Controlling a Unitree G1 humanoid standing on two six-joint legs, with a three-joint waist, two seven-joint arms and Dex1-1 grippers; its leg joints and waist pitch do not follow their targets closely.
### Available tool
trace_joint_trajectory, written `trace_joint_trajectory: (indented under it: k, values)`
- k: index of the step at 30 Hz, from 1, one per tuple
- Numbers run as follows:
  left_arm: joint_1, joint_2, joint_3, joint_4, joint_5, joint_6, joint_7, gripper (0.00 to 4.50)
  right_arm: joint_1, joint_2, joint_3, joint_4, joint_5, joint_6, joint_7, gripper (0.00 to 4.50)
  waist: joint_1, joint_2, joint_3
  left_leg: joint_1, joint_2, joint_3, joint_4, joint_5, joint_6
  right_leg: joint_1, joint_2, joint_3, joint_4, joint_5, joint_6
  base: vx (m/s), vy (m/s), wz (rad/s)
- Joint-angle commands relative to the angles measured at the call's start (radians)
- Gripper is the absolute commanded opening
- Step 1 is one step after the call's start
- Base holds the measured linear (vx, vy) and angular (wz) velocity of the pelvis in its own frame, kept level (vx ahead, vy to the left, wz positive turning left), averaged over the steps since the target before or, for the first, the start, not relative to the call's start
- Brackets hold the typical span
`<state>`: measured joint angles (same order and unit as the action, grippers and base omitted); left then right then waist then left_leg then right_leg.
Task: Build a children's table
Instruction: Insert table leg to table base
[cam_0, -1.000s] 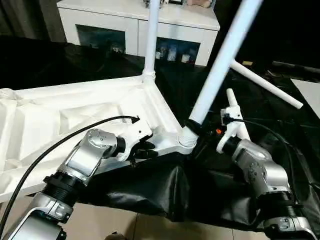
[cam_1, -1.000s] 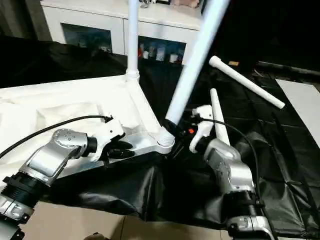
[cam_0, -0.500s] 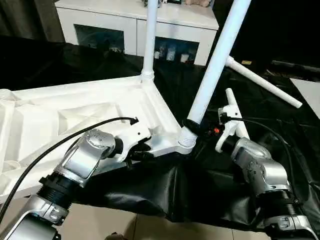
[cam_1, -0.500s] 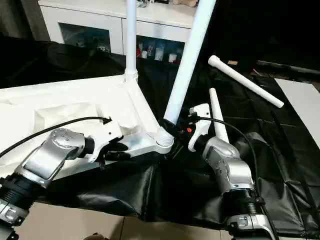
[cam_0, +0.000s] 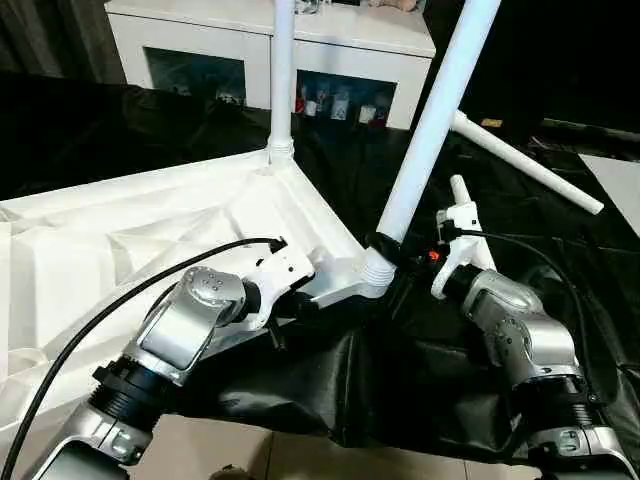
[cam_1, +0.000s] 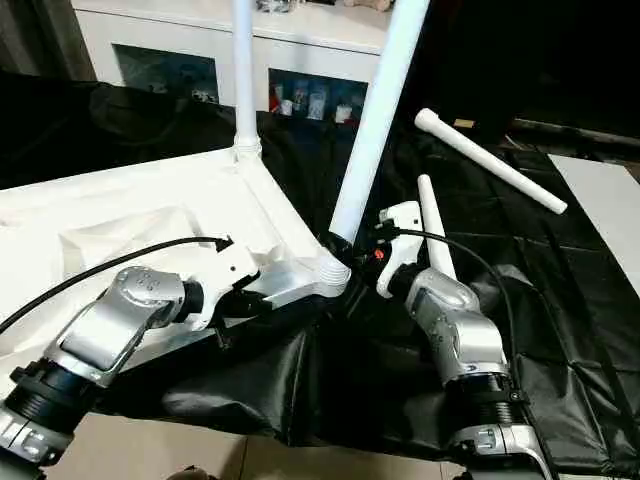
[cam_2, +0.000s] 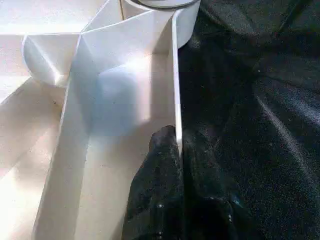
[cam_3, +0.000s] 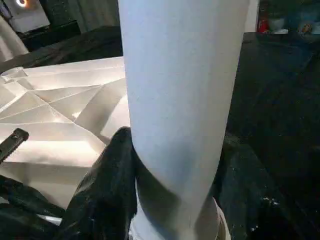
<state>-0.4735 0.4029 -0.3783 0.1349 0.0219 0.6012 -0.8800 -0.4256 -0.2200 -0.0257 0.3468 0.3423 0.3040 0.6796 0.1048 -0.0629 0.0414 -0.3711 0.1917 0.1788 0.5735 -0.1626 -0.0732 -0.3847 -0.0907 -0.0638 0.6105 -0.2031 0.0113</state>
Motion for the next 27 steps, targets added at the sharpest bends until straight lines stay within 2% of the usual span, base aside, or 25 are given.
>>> trace_joint_trajectory:
  k: [1, 3, 8, 11, 13, 16, 23, 24, 27]
  values:
    - [0.017, 0.02, -0.007, -0.001, 0.008, -0.096, -0.014, 0.0, 0.002, -0.019, 0.006, -0.003, -0.016, 0.016, -0.006, 1.84, -0.002, 0.009, -0.051, 0.015, 0.039, -0.01, -0.077, -0.242, -0.013, 0.033, -0.051, 0.043, -0.068, -0.136, -0.195, 0.0, 0.0, 0.0]
    - [0.024, 0.04, -0.013, 0.007, 0.007, -0.169, -0.045, 0.0, 0.0, -0.021, 0.007, -0.002, -0.016, 0.018, -0.004, 1.84, -0.004, 0.009, -0.05, 0.015, 0.039, -0.011, -0.078, -0.262, -0.012, 0.032, -0.052, 0.044, -0.073, -0.177, -0.178, 0.0, 0.0, 0.0]
    - [0.016, 0.071, -0.004, 0.018, -0.024, -0.2, -0.115, 0.0, -0.015, -0.031, 0.011, 0.004, -0.017, 0.035, 0.007, 1.84, -0.007, 0.012, -0.05, 0.017, 0.04, -0.012, -0.08, -0.265, -0.022, 0.03, -0.051, 0.044, -0.07, -0.184, -0.18, 0.0, 0.0, 0.0]
    - [-0.002, 0.088, -0.014, 0.038, -0.021, -0.222, -0.144, 0.0, -0.02, -0.066, 0.073, 0.014, -0.057, 0.087, 0.049, 1.84, -0.01, 0.011, -0.051, 0.017, 0.039, -0.01, -0.078, -0.252, -0.019, 0.031, -0.05, 0.044, -0.067, -0.157, -0.188, 0.0, 0.0, 0.0]
    - [-0.012, 0.087, -0.014, 0.061, -0.014, -0.239, -0.141, 0.0, -0.019, -0.075, 0.09, 0.013, -0.066, 0.095, 0.063, 1.84, -0.009, 0.01, -0.051, 0.017, 0.038, -0.009, -0.076, -0.238, -0.016, 0.031, -0.05, 0.044, -0.066, -0.142, -0.19, 0.0, 0.0, 0.0]
    - [-0.023, 0.083, -0.01, 0.088, -0.01, -0.255, -0.145, 0.0, -0.023, -0.091, 0.108, 0.013, -0.077, 0.117, 0.077, 1.84, -0.006, 0.009, -0.049, 0.018, 0.04, -0.009, -0.078, -0.249, -0.019, 0.031, -0.053, 0.045, -0.068, -0.166, -0.188, 0.0, 0.0, 0.0]
    - [-0.03, 0.084, -0.011, 0.107, -0.015, -0.262, -0.163, 0.0, -0.06, -0.125, 0.128, 0.07, -0.077, 0.202, 0.104, 1.84, -0.005, 0.011, -0.051, 0.021, 0.04, -0.009, -0.076, -0.251, -0.022, 0.03, -0.053, 0.045, -0.066, -0.16, -0.197, 0.0, 0.0, 0.0]
    - [-0.031, 0.084, -0.012, 0.11, -0.014, -0.265, -0.164, 0.0, -0.065, -0.123, 0.128, 0.084, -0.079, 0.21, 0.101, 1.84, -0.005, 0.008, -0.051, 0.019, 0.039, -0.008, -0.075, -0.248, -0.022, 0.031, -0.053, 0.045, -0.066, -0.158, -0.198, 0.0, 0.0, 0.0]
    - [-0.032, 0.082, -0.011, 0.116, -0.014, -0.268, -0.166, 0.0, -0.077, -0.095, 0.096, 0.126, -0.057, 0.218, 0.075, 1.84, -0.005, 0.008, -0.052, 0.02, 0.039, -0.008, -0.074, -0.24, -0.022, 0.031, -0.054, 0.045, -0.064, -0.148, -0.204, 0.0, 0.0, 0.0]
